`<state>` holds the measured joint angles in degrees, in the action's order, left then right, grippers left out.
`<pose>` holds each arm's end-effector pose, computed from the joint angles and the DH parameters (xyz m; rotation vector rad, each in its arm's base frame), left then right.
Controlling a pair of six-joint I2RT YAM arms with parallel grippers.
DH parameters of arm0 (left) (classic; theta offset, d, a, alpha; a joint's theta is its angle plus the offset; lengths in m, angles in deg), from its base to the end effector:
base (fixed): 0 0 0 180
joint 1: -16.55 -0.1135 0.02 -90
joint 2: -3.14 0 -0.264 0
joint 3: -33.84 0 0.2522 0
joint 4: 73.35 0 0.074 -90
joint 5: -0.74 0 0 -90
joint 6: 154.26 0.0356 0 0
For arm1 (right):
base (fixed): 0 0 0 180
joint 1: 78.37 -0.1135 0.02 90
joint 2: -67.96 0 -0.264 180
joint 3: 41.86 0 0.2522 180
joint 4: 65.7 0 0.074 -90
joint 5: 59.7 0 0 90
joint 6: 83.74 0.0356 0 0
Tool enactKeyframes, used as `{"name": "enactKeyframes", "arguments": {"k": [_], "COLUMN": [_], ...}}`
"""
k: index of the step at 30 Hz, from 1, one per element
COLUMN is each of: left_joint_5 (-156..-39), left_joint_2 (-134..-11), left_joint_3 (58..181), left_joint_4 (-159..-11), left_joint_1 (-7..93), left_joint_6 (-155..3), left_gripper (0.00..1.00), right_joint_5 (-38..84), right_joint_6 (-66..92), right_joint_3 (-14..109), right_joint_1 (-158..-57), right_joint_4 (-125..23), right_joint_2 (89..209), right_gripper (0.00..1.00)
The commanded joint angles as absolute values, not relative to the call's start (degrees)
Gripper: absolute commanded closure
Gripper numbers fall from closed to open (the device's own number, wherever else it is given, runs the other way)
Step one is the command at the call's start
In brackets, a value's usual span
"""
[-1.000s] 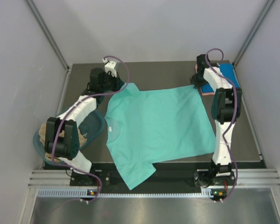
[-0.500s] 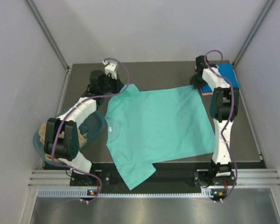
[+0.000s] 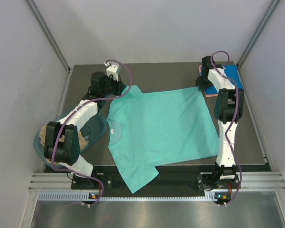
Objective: Fold and stack the t-shirts
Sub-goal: Fold the tshirt
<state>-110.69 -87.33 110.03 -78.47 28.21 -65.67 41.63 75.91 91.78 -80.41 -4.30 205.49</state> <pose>0.3574 -0.0870 0.2797 0.4234 1.8704 -0.5105 0.5118 0.0112 0.1757 1.5370 2.1910 0.1281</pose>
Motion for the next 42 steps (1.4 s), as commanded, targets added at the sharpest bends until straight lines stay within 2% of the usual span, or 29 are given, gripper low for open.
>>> {"name": "enactKeyframes", "arguments": {"k": [1, 3, 6, 7, 8, 9, 15, 20, 30, 36, 42], "left_joint_5": [-111.49, -111.49, -111.4, -111.32, -111.32, -110.62, -107.01, -107.45, -104.38, -104.46, -102.0], "left_joint_2": [-84.84, -84.92, -85.01, -85.01, -85.01, -85.01, -84.05, -81.59, -74.21, -70.25, -70.33], "left_joint_3": [109.91, 109.91, 110.0, 110.09, 110.18, 110.44, 112.02, 110.44, 107.89, 105.44, 106.48], "left_joint_4": [-75.16, -75.16, -75.16, -75.25, -75.25, -75.86, -80.61, -83.06, -91.06, -100.55, -113.38], "left_joint_1": [27.97, 27.97, 27.97, 28.06, 27.97, 27.97, 27.97, 28.06, 28.24, 29.12, 29.56], "left_joint_6": [-64.7, -64.7, -64.79, -64.79, -64.79, -64.7, -60.4, -60.22, -60.39, -64.08, -67.42], "left_gripper": [1.0, 1.0, 1.0, 1.0, 1.0, 1.0, 1.0, 1.0, 1.0, 1.0, 1.0], "right_joint_5": [42.87, 43.22, 43.92, 44.18, 44.19, 43.84, 38.58, 36.72, 24.86, 23.18, 20.03], "right_joint_6": [75.34, 74.99, 74.03, 73.33, 72.71, 71.75, 64.71, 61.2, 48.54, 45.29, 43.18], "right_joint_3": [94.95, 95.04, 94.95, 94.95, 94.78, 94.25, 86.28, 79.41, 59.37, 51.91, 43.02], "right_joint_1": [-79.95, -79.77, -79.6, -79.6, -79.51, -79.42, -79.51, -79.42, -78.98, -78.81, -74.06], "right_joint_4": [-2.81, -2.81, -2.72, -3.25, -3.86, -6.04, -17.3, -21.0, -37.61, -38.84, -44.28], "right_joint_2": [206.82, 206.83, 206.3, 206.21, 205.86, 205.07, 197.27, 191.28, 179.94, 176.6, 172.29], "right_gripper": [0.66, 0.7, 0.83, 0.93, 0.98, 1.0, 1.0, 1.0, 1.0, 1.0, 1.0]}}
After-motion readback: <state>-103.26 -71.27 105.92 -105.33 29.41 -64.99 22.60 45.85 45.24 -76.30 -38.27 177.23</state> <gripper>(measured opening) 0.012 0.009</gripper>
